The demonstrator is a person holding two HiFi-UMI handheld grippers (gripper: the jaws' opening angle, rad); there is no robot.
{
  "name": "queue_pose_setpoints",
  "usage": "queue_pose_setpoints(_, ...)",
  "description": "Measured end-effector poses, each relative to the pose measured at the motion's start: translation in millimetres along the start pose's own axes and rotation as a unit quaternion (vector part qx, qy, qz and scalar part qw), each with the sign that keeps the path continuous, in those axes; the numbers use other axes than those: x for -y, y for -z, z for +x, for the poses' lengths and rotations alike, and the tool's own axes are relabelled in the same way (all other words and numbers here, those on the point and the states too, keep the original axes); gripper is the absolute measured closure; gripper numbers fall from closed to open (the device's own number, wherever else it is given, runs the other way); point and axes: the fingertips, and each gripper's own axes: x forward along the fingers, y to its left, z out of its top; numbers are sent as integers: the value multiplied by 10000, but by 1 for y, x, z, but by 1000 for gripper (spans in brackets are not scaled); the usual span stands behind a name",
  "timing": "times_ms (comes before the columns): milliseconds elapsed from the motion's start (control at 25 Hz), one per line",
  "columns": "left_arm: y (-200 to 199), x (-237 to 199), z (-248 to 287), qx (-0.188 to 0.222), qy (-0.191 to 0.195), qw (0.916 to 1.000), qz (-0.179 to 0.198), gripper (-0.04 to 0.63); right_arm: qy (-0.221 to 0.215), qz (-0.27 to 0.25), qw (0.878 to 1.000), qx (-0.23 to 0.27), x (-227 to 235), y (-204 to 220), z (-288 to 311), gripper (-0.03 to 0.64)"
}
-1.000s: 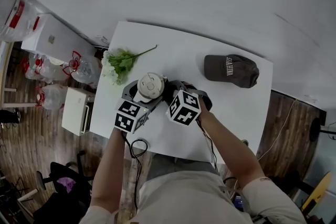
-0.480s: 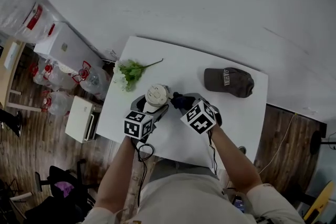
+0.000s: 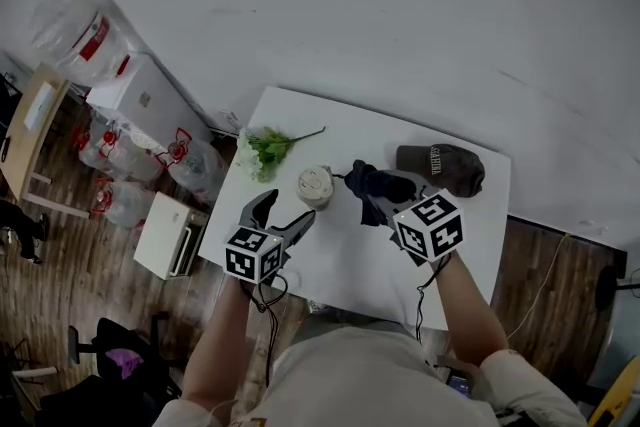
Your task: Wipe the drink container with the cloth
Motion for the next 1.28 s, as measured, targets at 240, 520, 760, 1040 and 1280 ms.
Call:
queue_pose_setpoints(240,-63,4,-52,643,-198,9972,340,243,146,-278,9941,1037,-22,-82,-45,499)
queue_pose_setpoints(520,-142,14,-112,1539,-434,9853,593,448,266,-643,9769,2018,-53,-151,-101,502)
queue_pose_setpoints(760,-189,33,-160,2079,-660,9683,1221,516,380,-917,9600,2620,-80,-184,-143,505)
queue_pose_setpoints(1040,-197,59,-199,2356,-695,9573,1523,549,366,-987,9533,2833,-109,-183,-174,509)
queue_pose_setpoints(1280,-184,72,-203,2273,-507,9595,1587,558,397,-1121,9557,2692,-125,-165,-183,509)
